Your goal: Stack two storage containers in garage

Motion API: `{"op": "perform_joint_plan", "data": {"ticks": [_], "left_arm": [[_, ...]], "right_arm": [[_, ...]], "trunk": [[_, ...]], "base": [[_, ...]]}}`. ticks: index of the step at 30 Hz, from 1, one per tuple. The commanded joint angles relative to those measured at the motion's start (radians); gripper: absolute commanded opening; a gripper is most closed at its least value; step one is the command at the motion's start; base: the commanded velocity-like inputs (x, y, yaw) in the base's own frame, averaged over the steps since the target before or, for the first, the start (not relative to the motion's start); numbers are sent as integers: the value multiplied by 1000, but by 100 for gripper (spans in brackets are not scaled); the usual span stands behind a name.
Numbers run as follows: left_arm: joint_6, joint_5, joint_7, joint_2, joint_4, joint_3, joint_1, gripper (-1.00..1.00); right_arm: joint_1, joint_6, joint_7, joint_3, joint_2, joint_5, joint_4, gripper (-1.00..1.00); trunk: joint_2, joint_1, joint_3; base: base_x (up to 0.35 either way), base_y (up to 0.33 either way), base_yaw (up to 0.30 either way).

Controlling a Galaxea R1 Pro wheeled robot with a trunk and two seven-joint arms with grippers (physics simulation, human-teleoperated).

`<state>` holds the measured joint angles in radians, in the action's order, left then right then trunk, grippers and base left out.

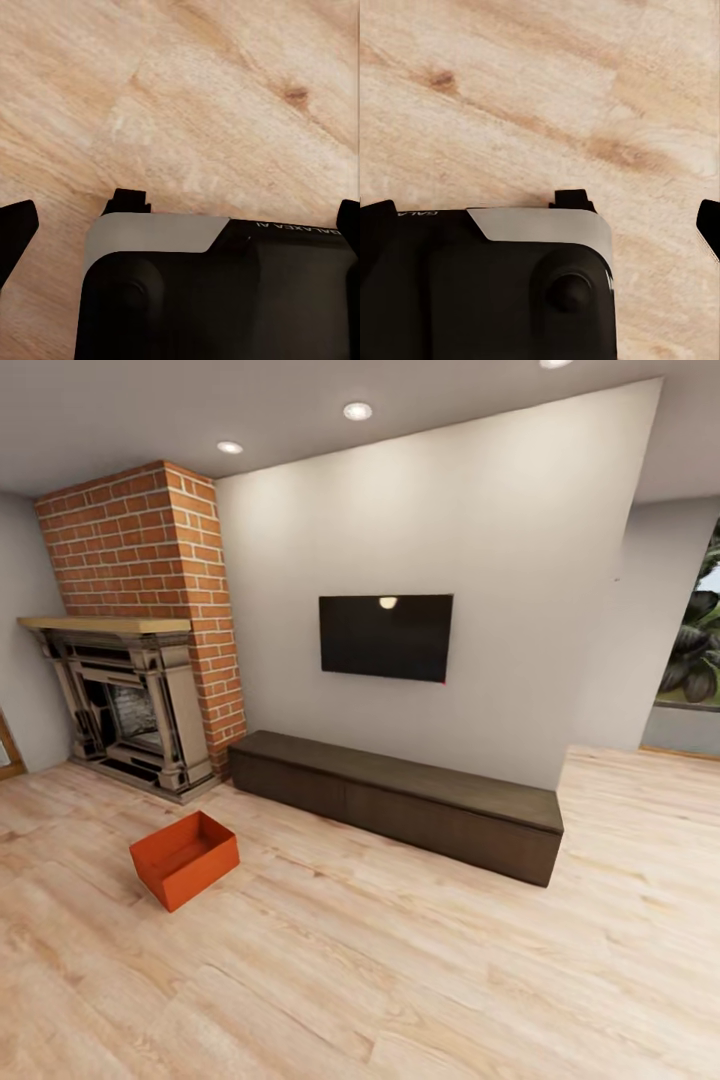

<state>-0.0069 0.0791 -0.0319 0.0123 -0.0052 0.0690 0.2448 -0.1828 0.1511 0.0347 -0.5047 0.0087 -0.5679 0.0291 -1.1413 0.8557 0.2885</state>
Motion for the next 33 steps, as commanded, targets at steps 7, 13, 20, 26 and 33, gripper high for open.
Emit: {"op": "perform_joint_plan", "data": {"ticks": [7, 13, 20, 26, 33], "left_arm": [[-1, 8, -3, 0, 1, 6, 1, 100], [-1, 8, -3, 0, 1, 6, 1, 100], [-1, 8, -3, 0, 1, 6, 1, 100], [-1, 8, -3, 0, 1, 6, 1, 100], [-1, 8, -3, 0, 1, 6, 1, 100]], "right_arm": [[-1, 5, 4, -8, 2, -10, 3, 100], [-1, 5, 4, -8, 2, -10, 3, 100], [-1, 5, 4, -8, 2, -10, 3, 100], [-1, 5, 4, -8, 1, -10, 3, 100], [-1, 5, 4, -8, 1, -10, 3, 100]], "trunk": [[-1, 1, 1], [-1, 1, 1], [-1, 1, 1], [-1, 1, 1], [-1, 1, 1]], "base": [[327, 0, 0], [327, 0, 0], [327, 0, 0], [327, 0, 0], [327, 0, 0]]}}
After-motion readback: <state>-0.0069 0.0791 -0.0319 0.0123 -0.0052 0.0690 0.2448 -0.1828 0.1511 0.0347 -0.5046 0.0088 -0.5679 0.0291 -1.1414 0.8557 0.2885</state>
